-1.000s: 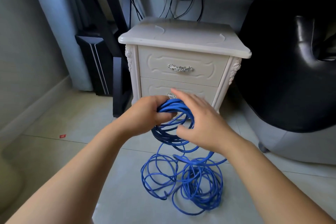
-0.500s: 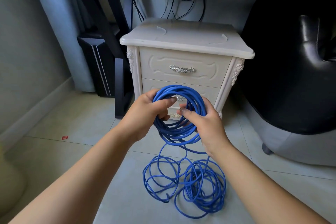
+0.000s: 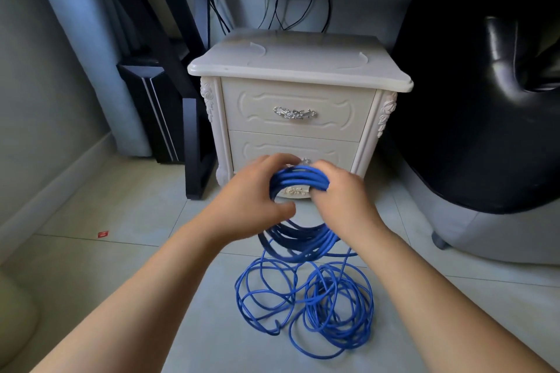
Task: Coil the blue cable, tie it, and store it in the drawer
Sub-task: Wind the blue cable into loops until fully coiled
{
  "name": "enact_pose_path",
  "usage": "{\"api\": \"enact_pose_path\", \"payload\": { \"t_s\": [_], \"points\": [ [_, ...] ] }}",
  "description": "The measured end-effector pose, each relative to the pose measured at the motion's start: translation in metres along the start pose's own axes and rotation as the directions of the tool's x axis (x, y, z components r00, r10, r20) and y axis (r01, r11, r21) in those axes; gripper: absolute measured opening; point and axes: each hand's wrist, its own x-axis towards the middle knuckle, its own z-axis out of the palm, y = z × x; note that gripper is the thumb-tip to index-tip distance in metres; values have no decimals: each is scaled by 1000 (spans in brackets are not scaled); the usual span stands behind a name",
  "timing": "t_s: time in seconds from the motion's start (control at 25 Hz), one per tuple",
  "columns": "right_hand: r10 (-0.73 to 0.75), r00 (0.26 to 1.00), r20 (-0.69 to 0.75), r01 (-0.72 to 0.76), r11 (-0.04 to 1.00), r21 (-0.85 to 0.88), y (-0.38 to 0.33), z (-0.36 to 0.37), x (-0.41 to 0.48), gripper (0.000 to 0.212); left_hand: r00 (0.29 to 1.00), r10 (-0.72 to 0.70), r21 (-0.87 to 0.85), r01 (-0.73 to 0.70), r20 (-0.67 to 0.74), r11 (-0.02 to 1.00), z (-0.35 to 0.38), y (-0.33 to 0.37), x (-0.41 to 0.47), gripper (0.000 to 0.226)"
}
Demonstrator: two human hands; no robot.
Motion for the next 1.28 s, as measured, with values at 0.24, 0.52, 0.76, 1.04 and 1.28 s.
{"api": "enact_pose_path", "payload": {
  "t_s": [0.24, 0.52, 0.76, 1.04, 1.28],
  "points": [
    [-201, 980, 5, 200, 971, -129, -8, 7, -11, 24, 997, -49, 187, 60, -63, 981, 16, 4, 7, 54],
    [222, 975, 32, -212, 863, 458, 1, 2, -4, 27, 907, -342, -397, 227, -247, 889, 17, -4, 20, 13],
    [320, 925, 203, -322, 383, 866, 1, 15, -11, 19, 795, -571, -727, 266, -207, 633, 30, 1, 23, 10],
    [351, 923, 158, -340, 554, 760, 1, 12, -9, 20, 760, -627, -798, 267, -171, 540, 38, 3, 16, 13],
    [190, 981, -44, -170, 945, 278, 7, -5, -1, 31, 931, -344, -329, 289, -122, 899, 24, -4, 12, 33]
  ]
}}
